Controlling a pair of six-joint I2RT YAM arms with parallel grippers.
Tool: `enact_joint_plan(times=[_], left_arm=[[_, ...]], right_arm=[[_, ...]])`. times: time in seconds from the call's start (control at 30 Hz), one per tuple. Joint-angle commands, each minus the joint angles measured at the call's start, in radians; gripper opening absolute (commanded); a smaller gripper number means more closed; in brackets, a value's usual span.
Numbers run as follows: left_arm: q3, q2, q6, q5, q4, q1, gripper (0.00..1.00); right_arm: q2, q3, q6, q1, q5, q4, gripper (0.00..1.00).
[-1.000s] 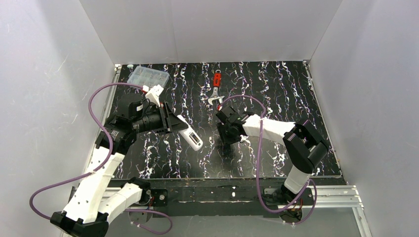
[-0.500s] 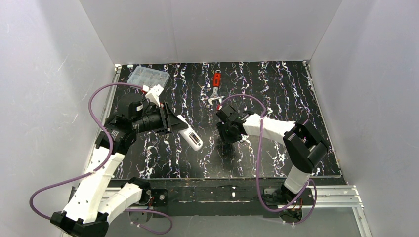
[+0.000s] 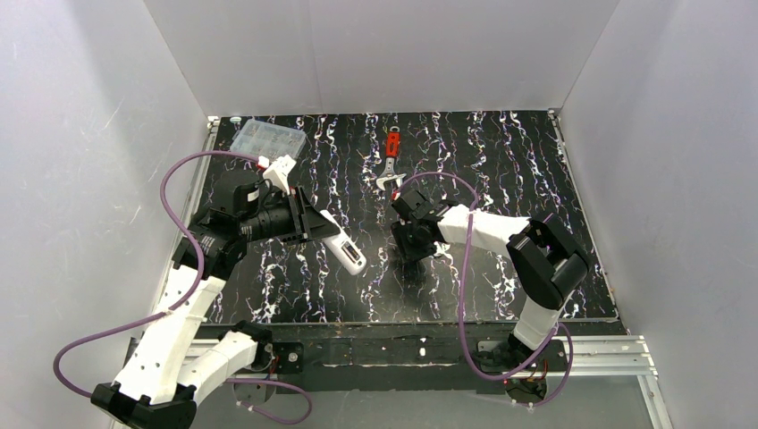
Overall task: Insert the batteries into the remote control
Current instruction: Adjust the battery at the center of the board.
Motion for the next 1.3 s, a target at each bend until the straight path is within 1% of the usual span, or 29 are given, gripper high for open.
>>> enact_joint_plan(times=[0.0, 0.47, 0.53, 1.0, 1.27], left_arm=[[0.021, -0.012, 0.008, 0.030, -0.003, 0.006, 0.00], [0.011, -0.015, 0.004, 0.024, 0.004, 0.006, 0.00], [0.013, -0.013, 0.006, 0.027, 0.003, 0.005, 0.00], [0.019, -0.020, 0.020, 0.016, -0.023, 0.007, 0.00], [0.024, -0.017, 0.027, 0.015, -0.029, 0.007, 0.00]], right_arm=[[-0.005, 0.013, -0.011, -0.005, -0.041, 0.024, 0.51], [0.005, 0.042, -0.001, -0.005, -0.066, 0.004, 0.51], [0.008, 0.045, 0.004, -0.005, -0.105, 0.008, 0.51], [0.051, 0.084, 0.032, -0.014, -0.147, 0.020, 0.50], [0.072, 0.124, 0.032, -0.014, -0.132, 0.008, 0.50]])
